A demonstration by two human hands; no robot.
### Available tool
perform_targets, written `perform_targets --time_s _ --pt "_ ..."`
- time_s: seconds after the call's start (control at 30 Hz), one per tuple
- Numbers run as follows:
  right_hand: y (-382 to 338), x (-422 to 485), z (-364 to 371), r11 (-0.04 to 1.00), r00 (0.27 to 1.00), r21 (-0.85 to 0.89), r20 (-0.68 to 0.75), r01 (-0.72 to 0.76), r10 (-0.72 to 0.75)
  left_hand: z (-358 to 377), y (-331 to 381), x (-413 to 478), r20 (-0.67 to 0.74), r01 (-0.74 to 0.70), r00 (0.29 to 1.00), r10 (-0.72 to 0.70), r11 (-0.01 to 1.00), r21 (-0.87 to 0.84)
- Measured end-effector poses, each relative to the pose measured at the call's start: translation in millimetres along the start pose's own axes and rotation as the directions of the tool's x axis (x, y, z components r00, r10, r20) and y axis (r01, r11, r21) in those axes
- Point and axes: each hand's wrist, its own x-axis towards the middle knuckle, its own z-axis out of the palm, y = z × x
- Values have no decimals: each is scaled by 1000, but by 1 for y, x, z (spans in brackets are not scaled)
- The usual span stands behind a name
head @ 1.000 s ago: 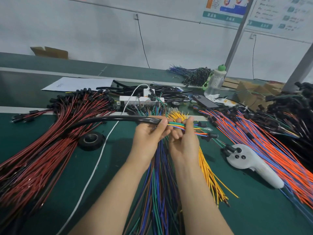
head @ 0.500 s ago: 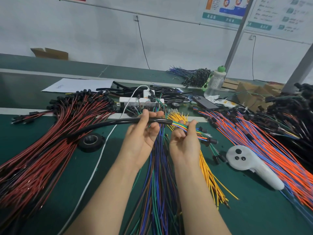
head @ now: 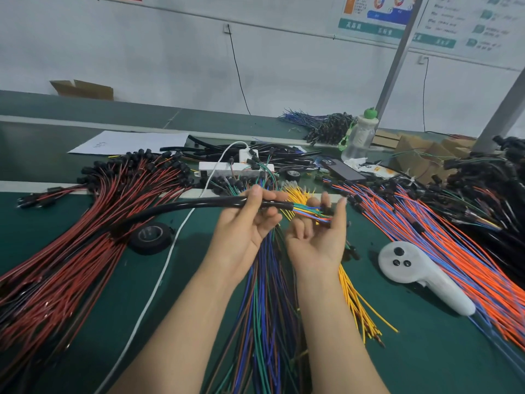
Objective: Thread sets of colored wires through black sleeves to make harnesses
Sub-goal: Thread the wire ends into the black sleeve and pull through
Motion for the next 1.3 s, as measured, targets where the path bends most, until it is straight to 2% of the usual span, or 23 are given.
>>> perform_targets --time_s 0.07,0.17,0.27,0.43,0.67,0.8,0.9,0.97,1.17,1.3 --pt "-2 0 -1 1000 1000 -1 4 3 -3 1 -1 0 -6 1 1000 -1 1000 25" --pt "5 4 1 985 997 -162 -32 62 -68 4 -8 -1 -13 -7 1000 8 997 83" --pt "16 4 2 973 995 -207 -6 98 -102 4 -15 -2 -3 -30 1000 31 993 111" --pt "20 -1 6 990 1000 -144 23 4 -1 7 -22 -4 38 -60 998 54 983 171" --pt "23 -1 2 959 992 -258 -76 -118 102 5 -30 -3 10 -21 1000 19 959 283" --pt "10 2 0 976 994 -189 -53 -105 96 7 -23 -6 86 -29 996 6 964 264" --pt "-2 6 -1 999 997 -43 -77 -2 -1 0 -5 -3 108 -11 994 8 999 32" --pt "-2 4 0 1000 995 -11 -90 29 -30 -3 2 -1 85 -10 996 15 998 -54" --pt "12 0 4 999 998 -33 -63 18 -20 -1 -6 0 -2 -43 999 43 992 118" --pt "16 1 2 1000 999 -5 -32 -4 4 3 -13 -1 53 -72 996 65 987 144"
